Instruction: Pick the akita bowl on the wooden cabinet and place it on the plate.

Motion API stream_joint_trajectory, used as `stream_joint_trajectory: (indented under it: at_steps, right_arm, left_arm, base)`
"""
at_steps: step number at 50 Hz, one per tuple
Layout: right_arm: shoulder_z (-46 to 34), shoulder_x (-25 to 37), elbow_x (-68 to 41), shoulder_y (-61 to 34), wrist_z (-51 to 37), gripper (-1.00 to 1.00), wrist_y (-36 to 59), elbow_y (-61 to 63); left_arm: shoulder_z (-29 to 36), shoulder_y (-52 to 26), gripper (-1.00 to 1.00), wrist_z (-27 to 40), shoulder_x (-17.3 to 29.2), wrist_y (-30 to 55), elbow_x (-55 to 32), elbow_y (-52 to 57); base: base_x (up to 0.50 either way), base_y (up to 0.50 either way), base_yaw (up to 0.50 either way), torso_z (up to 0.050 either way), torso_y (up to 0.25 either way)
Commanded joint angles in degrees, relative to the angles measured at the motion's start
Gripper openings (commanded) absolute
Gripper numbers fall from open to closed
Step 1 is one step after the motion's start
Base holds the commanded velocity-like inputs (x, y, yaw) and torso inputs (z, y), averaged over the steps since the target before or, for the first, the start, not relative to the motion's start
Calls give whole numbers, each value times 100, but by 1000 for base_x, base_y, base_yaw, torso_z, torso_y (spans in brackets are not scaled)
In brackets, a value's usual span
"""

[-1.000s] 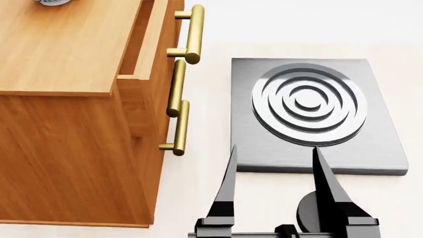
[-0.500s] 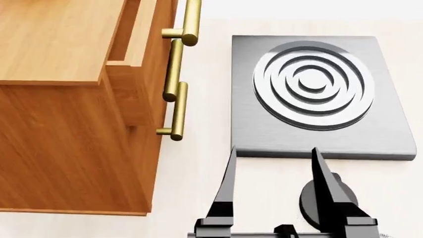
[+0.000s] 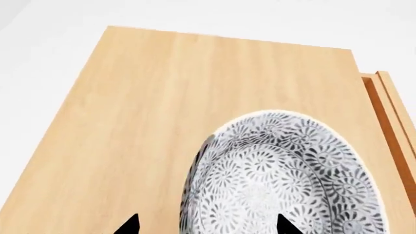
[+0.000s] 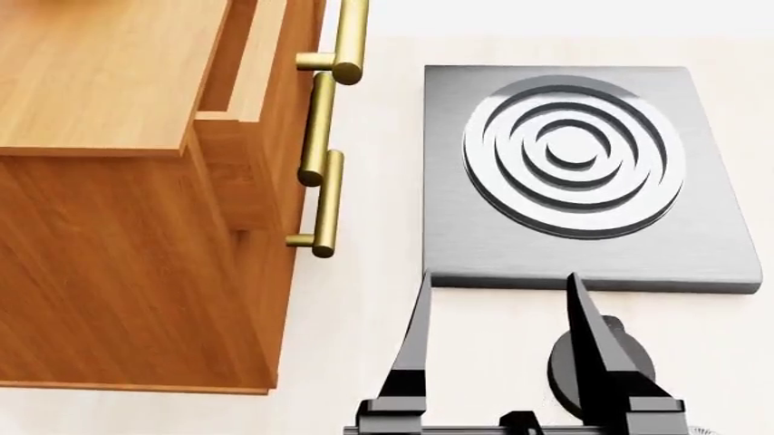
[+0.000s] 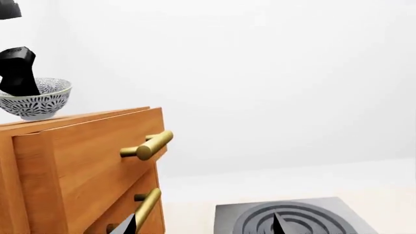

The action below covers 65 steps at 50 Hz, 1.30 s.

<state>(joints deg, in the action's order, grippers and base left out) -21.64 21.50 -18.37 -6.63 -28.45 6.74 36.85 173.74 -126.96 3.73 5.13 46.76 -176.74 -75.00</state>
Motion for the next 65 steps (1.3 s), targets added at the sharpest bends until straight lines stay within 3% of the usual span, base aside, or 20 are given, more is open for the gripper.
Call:
stream_joint_trajectory:
  at_steps: [1, 10, 17, 20, 30, 37, 41, 43, 46, 48, 55, 65]
  right_arm:
    - [-5, -3, -25, -16, 12, 100, -47, -95]
    - [-20, 14, -6, -10, -14, 100, -38, -66]
    - [-33, 25, 3, 1, -41, 100, -26, -25]
    - [-35, 32, 4, 10, -51, 100, -29, -3]
    - [-26, 52, -5, 11, -79, 100, -28, 18]
    - [-29, 58, -19, 0, -87, 100, -29, 22]
    - [-33, 64, -22, 1, -94, 100, -29, 33]
    - [-17, 71, -36, 3, -105, 100, -29, 53]
    - [-5, 80, -48, 4, -116, 100, -29, 73]
    - [12, 90, -59, 3, -131, 100, -20, 97]
    - [38, 117, -80, 11, -179, 100, 16, 181]
    - [181, 146, -254, 52, -275, 100, 23, 358]
  left_arm:
    - [321, 196, -100, 227, -4, -135, 189, 3]
    - [548, 78, -100, 60, -190, -359, 685, 4]
    - [526, -18, -100, -466, -480, -1516, 1725, 8]
    - [163, -107, -100, -568, -508, -1487, 1945, 11]
    - [-1675, -172, -100, -454, -509, -1806, 3843, 74]
    - [-2208, -675, -100, 23, -451, -2968, 4813, 882]
    - [-3351, -802, -100, 99, -466, -3077, 5867, 828]
    - [-4780, -803, -100, 174, -434, -2907, 7219, 834]
    - [-7358, -799, -100, 735, 200, -2051, 9505, 2191]
    - [-8032, -796, -100, 670, 250, -1950, 9827, 2440]
    - [-8851, -787, -100, 655, 388, -1660, 10587, 3392]
    - [-9423, -755, -100, 327, 399, -1259, 11460, 4937]
  base:
    - [0, 0, 0, 0, 0]
    - [0, 0, 0, 0, -2]
    - [0, 0, 0, 0, 0]
    - [0, 0, 0, 0, 0]
    - [0, 0, 0, 0, 0]
    - [0, 0, 0, 0, 0]
    - [0, 0, 0, 0, 0]
    - [0, 0, 0, 0, 0]
    - [0, 0, 0, 0, 0]
    - [0, 0, 0, 0, 0]
    - [0, 0, 0, 0, 0]
    - [0, 0, 0, 0, 0]
